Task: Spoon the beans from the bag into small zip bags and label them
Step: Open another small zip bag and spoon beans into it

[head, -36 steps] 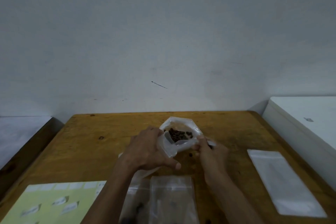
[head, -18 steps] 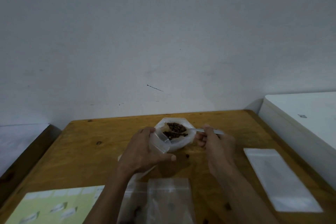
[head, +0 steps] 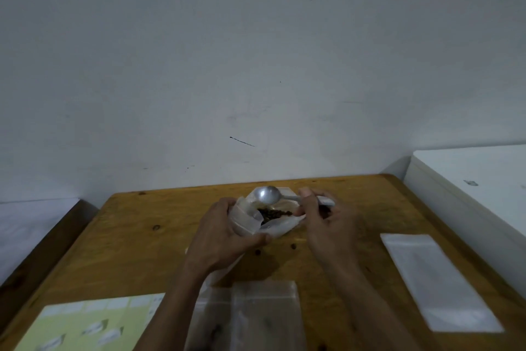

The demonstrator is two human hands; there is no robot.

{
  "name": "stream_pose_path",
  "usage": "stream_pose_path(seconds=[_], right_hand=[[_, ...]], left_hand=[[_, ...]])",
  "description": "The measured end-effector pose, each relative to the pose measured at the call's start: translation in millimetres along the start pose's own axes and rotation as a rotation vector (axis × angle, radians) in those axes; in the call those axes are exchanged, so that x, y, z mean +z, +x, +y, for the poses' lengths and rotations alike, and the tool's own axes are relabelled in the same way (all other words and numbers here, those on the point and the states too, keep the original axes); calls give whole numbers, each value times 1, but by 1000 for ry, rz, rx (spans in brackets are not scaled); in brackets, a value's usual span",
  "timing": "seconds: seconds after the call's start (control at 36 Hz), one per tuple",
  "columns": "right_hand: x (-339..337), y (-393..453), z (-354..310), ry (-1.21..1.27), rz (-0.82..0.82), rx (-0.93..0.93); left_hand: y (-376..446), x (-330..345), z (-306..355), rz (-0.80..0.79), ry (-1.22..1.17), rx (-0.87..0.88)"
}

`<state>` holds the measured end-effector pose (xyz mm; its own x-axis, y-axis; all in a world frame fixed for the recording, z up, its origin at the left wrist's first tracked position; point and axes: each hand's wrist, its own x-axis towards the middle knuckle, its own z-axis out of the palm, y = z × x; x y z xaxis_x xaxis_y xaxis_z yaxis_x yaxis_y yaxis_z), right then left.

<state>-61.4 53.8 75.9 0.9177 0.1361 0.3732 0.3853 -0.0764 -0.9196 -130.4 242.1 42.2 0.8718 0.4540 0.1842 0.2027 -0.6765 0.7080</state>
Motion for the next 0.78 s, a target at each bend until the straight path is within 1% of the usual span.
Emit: stream_pose_path(seconds=[0.06, 0.17, 0.25, 0.31, 0.42, 0.5, 0.61, 0.78], right_hand=[[1, 5, 9, -62, 14, 28], [11, 11, 34, -233, -10, 144], [19, 8, 47, -239, 0, 220], [24, 4, 50, -190, 0, 285], [30, 2, 50, 81, 36, 495], [28, 6, 49, 223, 94, 594], [19, 12, 46, 323, 118, 630], [6, 16, 25, 363, 101, 530]], left_hand=[[0, 0, 0, 0, 0, -4], [0, -1, -2, 7, -9, -7], [-1, 0, -2, 7, -5, -7], [-1, 1, -2, 0, 2, -9], [-1, 2, 0, -5, -2, -6], [-2, 0, 0, -9, 3, -5], [-3, -1, -1, -20, -19, -13], [-3, -1, 2, -15, -17, -20]])
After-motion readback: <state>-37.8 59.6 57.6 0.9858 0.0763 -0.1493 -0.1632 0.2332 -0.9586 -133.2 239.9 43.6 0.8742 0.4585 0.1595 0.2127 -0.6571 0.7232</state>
